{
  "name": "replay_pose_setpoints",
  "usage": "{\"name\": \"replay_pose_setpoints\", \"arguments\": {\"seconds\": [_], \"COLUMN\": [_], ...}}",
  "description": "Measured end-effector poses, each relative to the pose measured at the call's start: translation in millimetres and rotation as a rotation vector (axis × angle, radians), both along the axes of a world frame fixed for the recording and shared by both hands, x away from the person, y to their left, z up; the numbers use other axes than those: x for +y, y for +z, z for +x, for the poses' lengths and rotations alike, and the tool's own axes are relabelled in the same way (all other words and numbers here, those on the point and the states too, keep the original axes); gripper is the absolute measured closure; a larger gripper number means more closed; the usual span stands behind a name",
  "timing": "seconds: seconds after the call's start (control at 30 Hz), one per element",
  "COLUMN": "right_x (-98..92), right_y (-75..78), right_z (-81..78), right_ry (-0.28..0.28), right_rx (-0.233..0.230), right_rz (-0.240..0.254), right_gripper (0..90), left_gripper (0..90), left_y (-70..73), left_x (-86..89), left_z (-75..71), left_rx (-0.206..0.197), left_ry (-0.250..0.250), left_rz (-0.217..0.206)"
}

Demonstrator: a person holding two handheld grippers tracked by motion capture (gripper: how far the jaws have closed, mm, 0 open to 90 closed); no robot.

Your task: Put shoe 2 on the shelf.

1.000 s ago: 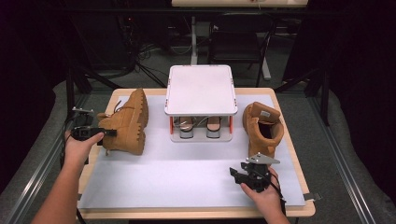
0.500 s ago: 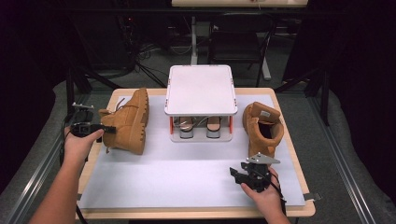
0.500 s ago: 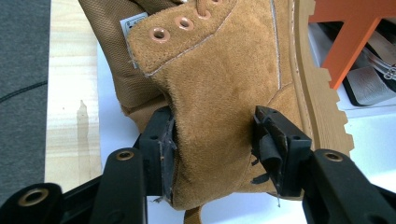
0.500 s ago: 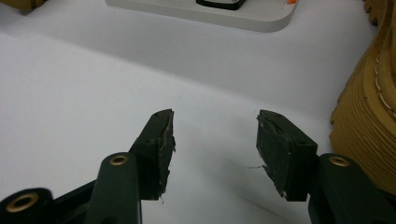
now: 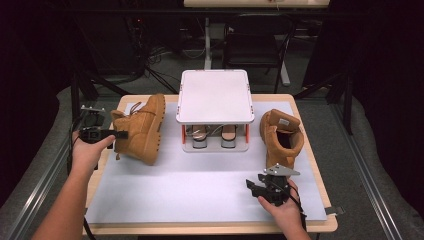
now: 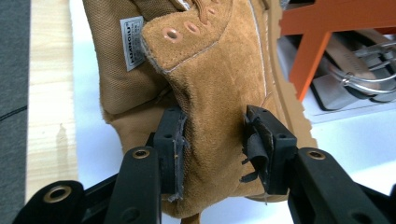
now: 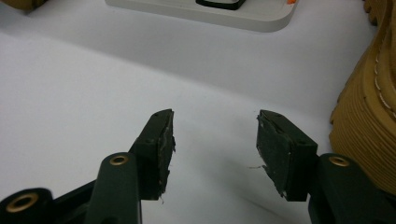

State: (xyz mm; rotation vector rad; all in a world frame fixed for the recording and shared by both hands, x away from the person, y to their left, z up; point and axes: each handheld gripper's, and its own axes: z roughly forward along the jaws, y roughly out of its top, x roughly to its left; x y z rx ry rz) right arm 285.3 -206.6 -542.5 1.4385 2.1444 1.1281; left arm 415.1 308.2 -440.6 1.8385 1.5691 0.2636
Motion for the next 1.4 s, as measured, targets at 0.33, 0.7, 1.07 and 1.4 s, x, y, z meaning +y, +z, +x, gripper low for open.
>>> {"name": "replay_pose_setpoints", "arguments": {"seconds": [0.33,0.7,1.07,1.4], "right_x": [0.2,2.7,1.8,-0.7], "right_y": [-0.4,-1.5,-1.6,-0.8], "right_z": [-0.1,0.0,0.0,-0.1], "right_ry": [0.002,0.006,0.007,-0.003], "right_rx": [0.004,0.006,0.005,-0.003], "right_rz": [-0.004,-0.007,-0.005,0.001], "right_gripper": [46.0,45.9,45.9,45.9], "left_gripper": [60.1,61.3,72.1,79.0], "left_y": [-0.3,-3.7,-2.9,6.9], "left_x": [-7.7,-15.8,-17.2,-29.0], "left_z": [4.5,10.2,12.5,14.7], "left_rx": [0.000,0.008,0.026,0.040], "left_ry": [-0.001,-0.013,-0.014,-0.041], "left_rz": [-0.035,-0.078,-0.115,-0.119]}}
